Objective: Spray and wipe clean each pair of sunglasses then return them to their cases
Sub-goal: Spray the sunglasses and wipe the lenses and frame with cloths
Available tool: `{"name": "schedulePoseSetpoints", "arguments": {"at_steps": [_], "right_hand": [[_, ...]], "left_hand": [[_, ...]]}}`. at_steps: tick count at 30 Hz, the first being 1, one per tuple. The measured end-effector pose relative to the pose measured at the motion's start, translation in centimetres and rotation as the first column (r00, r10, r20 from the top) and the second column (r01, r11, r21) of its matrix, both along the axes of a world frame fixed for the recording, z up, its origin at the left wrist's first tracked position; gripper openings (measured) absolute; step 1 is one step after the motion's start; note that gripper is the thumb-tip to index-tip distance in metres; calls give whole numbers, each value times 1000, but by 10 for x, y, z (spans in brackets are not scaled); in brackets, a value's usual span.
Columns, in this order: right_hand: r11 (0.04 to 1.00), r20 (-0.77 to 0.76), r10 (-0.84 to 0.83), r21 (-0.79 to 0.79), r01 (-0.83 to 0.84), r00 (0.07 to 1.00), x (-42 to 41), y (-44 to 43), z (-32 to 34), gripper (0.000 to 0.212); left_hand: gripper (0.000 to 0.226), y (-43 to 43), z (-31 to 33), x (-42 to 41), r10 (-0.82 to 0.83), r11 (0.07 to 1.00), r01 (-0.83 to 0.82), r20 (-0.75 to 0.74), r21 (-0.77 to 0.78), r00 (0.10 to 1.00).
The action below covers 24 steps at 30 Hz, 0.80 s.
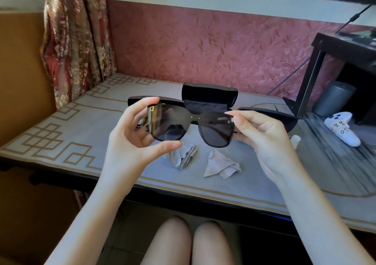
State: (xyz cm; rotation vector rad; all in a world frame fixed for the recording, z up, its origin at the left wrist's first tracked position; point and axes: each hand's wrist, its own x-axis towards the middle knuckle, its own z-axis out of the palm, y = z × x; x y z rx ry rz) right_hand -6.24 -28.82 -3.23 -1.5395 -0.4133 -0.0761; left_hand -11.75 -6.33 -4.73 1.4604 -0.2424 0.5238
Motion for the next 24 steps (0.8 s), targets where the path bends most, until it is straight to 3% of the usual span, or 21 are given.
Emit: {"name": "schedulePoseSetpoints", "arguments": {"at_steps": [4,8,10,13,18,24], "right_hand": [[995,-76,61,86,-54,995,-1,1,-3,23],[997,-99,65,48,-60,993,3,-2,-5,22],[997,-88,33,-62,-39,996,3,-4,-4,18],[965,55,-21,-260,35,998,4,-4,6,18],[857,149,102,-515,-11,984,2,13,15,17],[767,137,97,-641,13,986,12,15,12,20]], "left_hand": [[74,-3,-6,4,-40,997,41,8,-68,999],[75,-3,-13,7,-47,995,46,-12,-92,999],[74,-3,-16,8,-57,995,56,-18,-79,998],[74,0,-22,13,-41,998,40,-32,-42,999],[71,-10,-30,17,-55,991,55,-3,122,998],[76,-16,-38,29,-28,995,32,-41,92,999]]}}
